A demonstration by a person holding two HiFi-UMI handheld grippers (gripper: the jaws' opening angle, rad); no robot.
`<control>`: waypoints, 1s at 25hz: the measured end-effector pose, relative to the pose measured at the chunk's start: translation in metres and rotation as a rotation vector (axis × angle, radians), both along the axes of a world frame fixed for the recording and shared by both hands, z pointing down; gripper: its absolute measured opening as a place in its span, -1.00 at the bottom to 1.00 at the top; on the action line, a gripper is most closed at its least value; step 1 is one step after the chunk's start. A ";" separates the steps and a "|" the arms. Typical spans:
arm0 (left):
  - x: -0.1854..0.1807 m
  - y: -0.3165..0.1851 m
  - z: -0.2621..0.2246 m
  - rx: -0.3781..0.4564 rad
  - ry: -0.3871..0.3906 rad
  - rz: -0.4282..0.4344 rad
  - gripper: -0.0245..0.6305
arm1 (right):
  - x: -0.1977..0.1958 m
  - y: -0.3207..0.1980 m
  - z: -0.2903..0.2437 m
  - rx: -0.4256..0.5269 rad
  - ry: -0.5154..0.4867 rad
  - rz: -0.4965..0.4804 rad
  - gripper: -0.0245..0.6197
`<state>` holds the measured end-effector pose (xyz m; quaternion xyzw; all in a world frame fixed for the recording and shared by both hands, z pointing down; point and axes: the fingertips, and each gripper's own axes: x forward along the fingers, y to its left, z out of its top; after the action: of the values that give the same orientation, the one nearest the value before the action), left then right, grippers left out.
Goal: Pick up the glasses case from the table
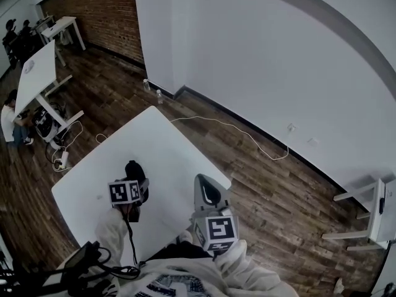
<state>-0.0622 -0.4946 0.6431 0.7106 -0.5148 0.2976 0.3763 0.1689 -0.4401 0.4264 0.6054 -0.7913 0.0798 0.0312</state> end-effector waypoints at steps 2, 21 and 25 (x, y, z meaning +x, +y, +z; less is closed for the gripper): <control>-0.005 0.004 -0.046 0.114 -0.012 0.055 0.19 | -0.011 -0.001 -0.002 0.007 -0.006 -0.023 -0.90; -0.037 0.041 -0.249 0.786 -0.165 0.090 0.17 | -0.065 -0.015 -0.013 0.022 -0.029 -0.151 -0.90; -0.034 0.040 -0.247 0.786 -0.169 0.099 0.17 | -0.062 -0.016 -0.015 0.038 -0.017 -0.148 -0.91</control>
<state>-0.0960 -0.4547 0.3964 0.7972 -0.5838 0.1531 0.0175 0.1073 -0.4560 0.4113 0.5451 -0.8354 0.0674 0.0190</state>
